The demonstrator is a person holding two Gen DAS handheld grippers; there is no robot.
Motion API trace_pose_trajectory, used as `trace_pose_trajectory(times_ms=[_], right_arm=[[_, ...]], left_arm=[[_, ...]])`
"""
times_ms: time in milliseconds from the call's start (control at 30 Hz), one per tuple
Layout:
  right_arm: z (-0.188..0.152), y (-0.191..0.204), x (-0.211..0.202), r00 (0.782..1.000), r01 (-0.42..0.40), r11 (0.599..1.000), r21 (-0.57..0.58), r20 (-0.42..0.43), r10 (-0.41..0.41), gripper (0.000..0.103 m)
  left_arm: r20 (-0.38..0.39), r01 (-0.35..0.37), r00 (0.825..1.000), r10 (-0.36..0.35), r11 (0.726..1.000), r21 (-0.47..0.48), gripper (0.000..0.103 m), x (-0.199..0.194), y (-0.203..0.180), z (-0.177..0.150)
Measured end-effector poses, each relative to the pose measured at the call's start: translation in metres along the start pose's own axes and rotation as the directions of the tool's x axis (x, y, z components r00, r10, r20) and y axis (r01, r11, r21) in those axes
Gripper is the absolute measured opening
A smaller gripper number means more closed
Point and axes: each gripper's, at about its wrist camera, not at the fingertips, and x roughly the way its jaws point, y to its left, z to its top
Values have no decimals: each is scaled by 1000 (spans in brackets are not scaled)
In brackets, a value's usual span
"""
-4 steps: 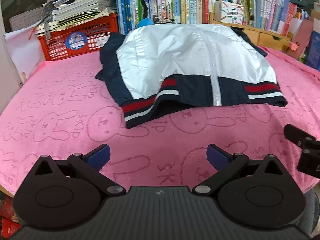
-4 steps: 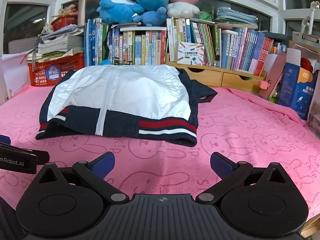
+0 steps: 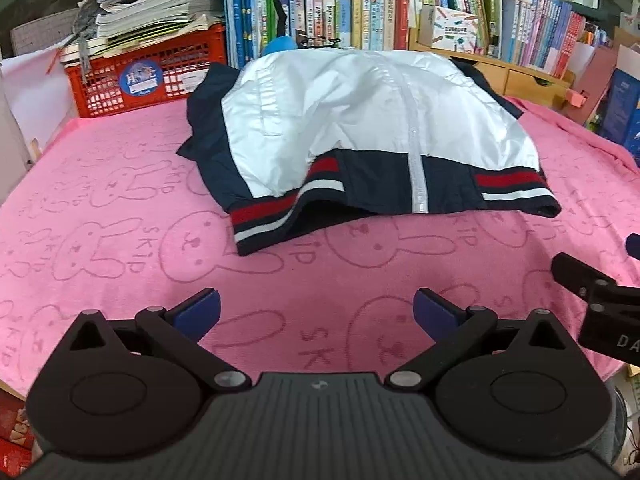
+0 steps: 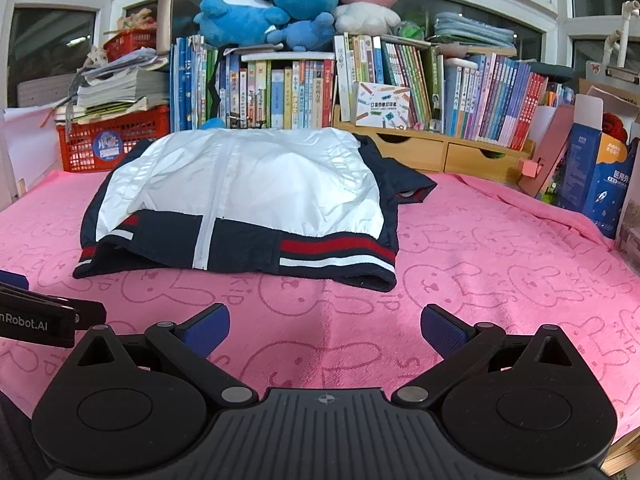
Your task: Fold clothes
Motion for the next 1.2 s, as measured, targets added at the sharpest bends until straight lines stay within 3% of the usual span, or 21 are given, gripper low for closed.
trace_pose_trajectory(times_ms=[167, 333, 1200], right_arm=[[4, -2, -3, 1000, -3, 1000, 8, -5, 3, 103], [-2, 3, 2, 1000, -1, 1000, 7, -4, 1, 103], [-4, 8, 5, 999, -22, 1000, -4, -36, 22, 103]], left_arm=[[-23, 11, 1000, -11, 1000, -1, 103, 3, -9, 1], [-7, 52, 999, -52, 999, -9, 103, 1, 6, -6], [-47, 54, 997, -54, 999, -10, 103, 9, 4, -11]])
